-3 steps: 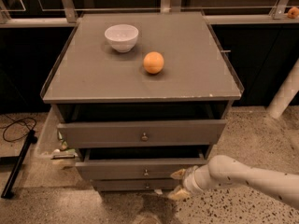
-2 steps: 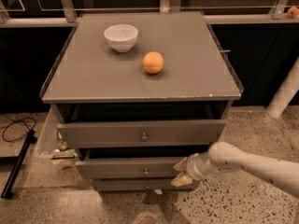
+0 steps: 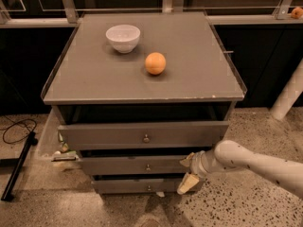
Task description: Close middle drawer
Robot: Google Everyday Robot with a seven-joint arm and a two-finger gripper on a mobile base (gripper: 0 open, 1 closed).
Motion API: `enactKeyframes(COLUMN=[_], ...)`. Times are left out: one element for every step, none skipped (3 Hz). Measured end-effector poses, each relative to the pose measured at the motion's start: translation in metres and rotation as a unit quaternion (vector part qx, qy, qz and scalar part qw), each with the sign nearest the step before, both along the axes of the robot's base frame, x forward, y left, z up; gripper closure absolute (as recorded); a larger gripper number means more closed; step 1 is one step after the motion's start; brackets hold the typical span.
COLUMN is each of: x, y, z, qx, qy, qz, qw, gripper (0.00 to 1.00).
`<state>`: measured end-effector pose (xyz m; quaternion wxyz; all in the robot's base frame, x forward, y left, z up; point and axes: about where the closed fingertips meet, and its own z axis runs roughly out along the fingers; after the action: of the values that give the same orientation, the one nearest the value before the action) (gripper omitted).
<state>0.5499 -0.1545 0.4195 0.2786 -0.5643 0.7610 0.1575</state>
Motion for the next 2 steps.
enactKeyframes(x=[-0.0004,-0.0063], y=[0.0001,0.0015], z=[0.0000,0.0001], qx=[0.000,0.000], qy=[0.000,0.000], qz=[0.000,0.000], qw=[1.0000,1.0000], gripper=[0.00,0.00])
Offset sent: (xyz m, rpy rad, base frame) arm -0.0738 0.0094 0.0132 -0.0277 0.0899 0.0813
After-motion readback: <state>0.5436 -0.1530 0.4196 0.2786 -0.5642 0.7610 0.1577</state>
